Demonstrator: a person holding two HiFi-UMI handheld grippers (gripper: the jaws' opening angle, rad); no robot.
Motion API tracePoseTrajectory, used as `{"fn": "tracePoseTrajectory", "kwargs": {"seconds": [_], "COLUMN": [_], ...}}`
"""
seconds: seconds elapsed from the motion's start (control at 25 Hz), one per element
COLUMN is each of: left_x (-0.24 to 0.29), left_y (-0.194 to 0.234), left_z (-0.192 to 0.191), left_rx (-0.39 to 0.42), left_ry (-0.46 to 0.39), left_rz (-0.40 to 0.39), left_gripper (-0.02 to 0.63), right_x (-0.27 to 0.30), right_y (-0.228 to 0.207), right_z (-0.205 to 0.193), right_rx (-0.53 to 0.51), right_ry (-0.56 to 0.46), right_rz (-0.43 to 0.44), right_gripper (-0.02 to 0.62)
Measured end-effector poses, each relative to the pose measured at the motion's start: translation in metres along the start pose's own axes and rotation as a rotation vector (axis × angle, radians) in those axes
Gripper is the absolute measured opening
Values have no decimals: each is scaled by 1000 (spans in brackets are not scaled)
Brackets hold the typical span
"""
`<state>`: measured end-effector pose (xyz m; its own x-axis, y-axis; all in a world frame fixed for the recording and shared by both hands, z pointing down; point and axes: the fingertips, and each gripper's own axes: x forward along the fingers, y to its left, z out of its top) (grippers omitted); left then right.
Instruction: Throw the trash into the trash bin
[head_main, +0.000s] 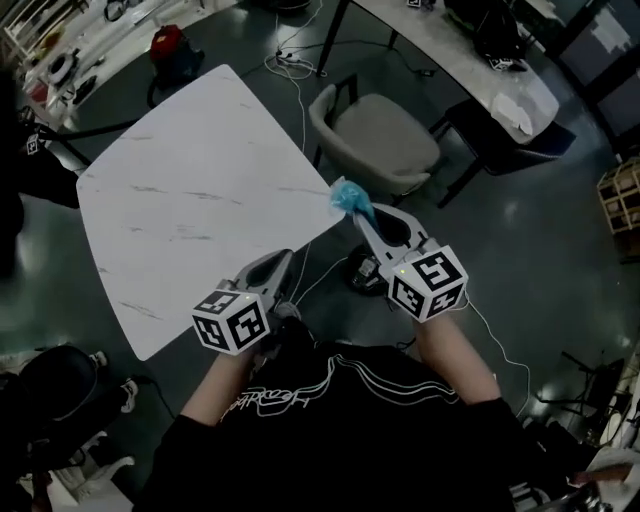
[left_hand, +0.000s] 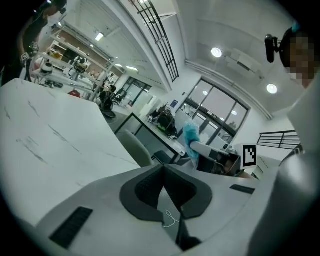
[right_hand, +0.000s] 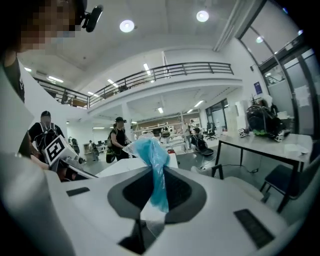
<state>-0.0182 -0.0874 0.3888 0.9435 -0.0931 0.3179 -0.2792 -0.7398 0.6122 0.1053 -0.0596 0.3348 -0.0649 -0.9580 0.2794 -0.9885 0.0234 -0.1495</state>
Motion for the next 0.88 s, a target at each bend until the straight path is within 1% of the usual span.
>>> {"fn": "tracePoseTrajectory", "kwargs": {"seconds": [0.16, 0.28, 0.4, 0.52, 0.6, 0.72, 0.88], "left_x": [20, 38, 55, 68, 72, 78, 90], "left_y": [-54, -97, -143, -190, -217, -241, -249], "left_z": [-30, -55, -72, -84, -92, -99, -114], "left_rx": [35, 55, 98, 151, 192, 240, 226], "left_ry": [44, 87, 119, 156, 183, 200, 235], "left_rz": [-73, -148, -216, -294, -345, -369, -375], "left_gripper": [5, 5, 5, 5, 5, 5, 5], "right_x": [-71, -129, -189, -242, -270, -302, -324], "right_y": [-26, -46, -65, -76, -79, -85, -96], "right_z": [-10, -13, -11, -6, -7, -13, -32], "right_rx": [27, 30, 36, 72, 82, 88, 135], "right_ry": [-31, -63, -102, -170, -195, -213, -224], "right_rz": [-92, -182, -261, -297, -322, -361, -404], "right_gripper": [69, 69, 69, 69, 69, 69, 69]}}
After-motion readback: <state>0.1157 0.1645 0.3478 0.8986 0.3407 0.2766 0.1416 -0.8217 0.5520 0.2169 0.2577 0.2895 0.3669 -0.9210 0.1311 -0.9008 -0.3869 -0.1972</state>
